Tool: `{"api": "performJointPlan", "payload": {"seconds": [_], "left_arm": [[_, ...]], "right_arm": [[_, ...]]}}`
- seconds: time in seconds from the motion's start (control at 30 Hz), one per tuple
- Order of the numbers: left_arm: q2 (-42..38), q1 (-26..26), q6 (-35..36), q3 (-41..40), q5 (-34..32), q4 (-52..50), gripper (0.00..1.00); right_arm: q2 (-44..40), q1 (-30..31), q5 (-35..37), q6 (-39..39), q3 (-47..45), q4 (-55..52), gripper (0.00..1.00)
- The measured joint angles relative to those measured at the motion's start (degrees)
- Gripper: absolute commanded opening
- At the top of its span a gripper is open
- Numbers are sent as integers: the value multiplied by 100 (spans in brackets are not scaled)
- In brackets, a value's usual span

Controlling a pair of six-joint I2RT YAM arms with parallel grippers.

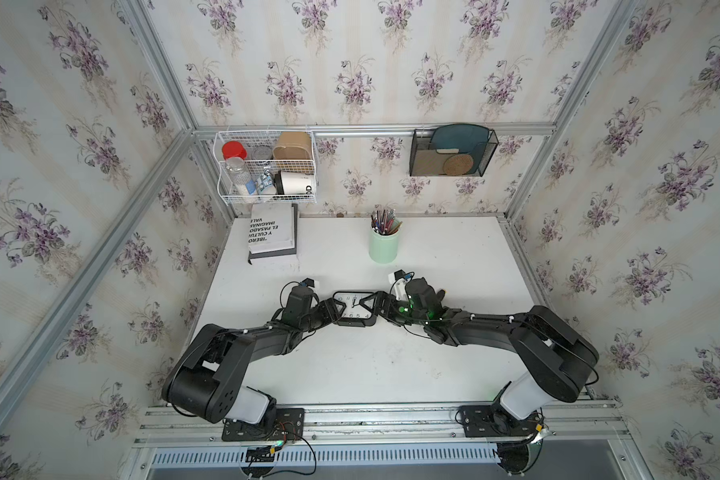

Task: Remove the battery from the alarm
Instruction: Adjust the alarm at the center of the board.

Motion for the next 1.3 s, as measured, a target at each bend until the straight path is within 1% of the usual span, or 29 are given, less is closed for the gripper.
{"api": "performJointPlan", "payload": {"seconds": [0.2,0.3,0.37,0.5,0.63,0.7,0.8,0.9,1.03,1.17,1.3], "left_arm": [[-243,-46,111,22,63,-232,65],[-472,-61,149,39,72,-321,67],[-568,-68,195,98,74,-433,67],[-684,-74,348,308,52,-831,67],[-776,94,494,457,-31,-1198,67],[-898,155,557,483,-83,-1388,67],[-1078,138,597,474,-90,-1633,67],[-1294,-26,540,289,-79,-1751,67],[-1449,-162,393,105,-59,-1884,67],[-1292,-166,317,98,-55,-1902,66],[-1086,-166,321,149,-22,-1720,63]], "right_arm": [[170,-20,96,170,-120,-151,97],[173,-20,94,153,-118,-293,98],[157,-20,96,48,-48,-496,99],[-66,-13,118,-472,92,-975,100],[-289,-13,221,-1331,345,-1639,100],[-361,-15,420,-1886,501,-2055,100],[-455,-17,673,-2914,717,-2645,100],[-476,-11,1080,-3974,935,-3180,100],[-398,-7,1508,-5289,1036,-3650,100],[-264,24,1637,-6376,1126,-3886,100],[-245,24,1617,-7145,1084,-3932,100]]}}
